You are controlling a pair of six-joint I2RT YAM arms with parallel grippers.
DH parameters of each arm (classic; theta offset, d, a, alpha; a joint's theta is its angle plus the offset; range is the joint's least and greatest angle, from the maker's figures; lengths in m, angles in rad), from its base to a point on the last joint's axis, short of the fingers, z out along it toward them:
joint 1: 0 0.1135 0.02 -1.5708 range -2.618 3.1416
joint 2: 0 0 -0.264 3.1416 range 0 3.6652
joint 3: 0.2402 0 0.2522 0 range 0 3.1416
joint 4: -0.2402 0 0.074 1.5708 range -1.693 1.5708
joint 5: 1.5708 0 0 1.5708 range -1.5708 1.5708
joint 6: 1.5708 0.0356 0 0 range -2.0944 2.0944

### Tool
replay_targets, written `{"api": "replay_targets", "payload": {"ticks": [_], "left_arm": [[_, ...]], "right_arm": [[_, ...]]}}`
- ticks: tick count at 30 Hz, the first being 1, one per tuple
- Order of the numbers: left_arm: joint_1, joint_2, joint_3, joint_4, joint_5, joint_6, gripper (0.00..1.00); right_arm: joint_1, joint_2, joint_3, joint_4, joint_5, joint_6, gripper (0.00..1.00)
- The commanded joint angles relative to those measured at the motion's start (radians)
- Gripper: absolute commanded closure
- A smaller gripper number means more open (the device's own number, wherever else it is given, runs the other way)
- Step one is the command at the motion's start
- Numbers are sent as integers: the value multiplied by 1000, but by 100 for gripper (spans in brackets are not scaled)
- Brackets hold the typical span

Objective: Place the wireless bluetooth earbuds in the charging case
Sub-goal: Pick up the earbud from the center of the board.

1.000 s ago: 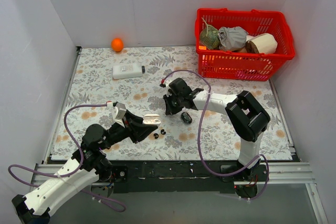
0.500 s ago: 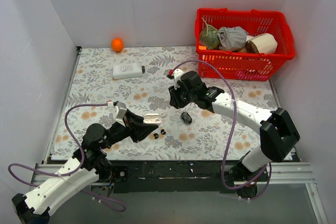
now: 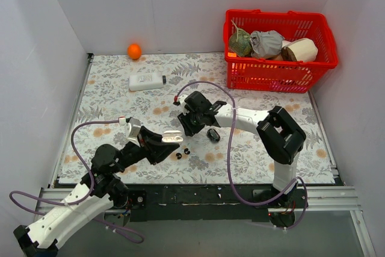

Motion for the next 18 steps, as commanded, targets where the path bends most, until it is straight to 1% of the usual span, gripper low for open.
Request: {"api": "replay_targets", "payload": {"ticks": [1, 18], "left_arm": [[-2, -23, 11, -30, -13, -4, 100], [-2, -20, 2, -37, -10, 8, 100]], "right_arm": [[-4, 12, 60, 26, -18, 2, 56], [5, 61, 87, 44, -36, -3, 55]]}}
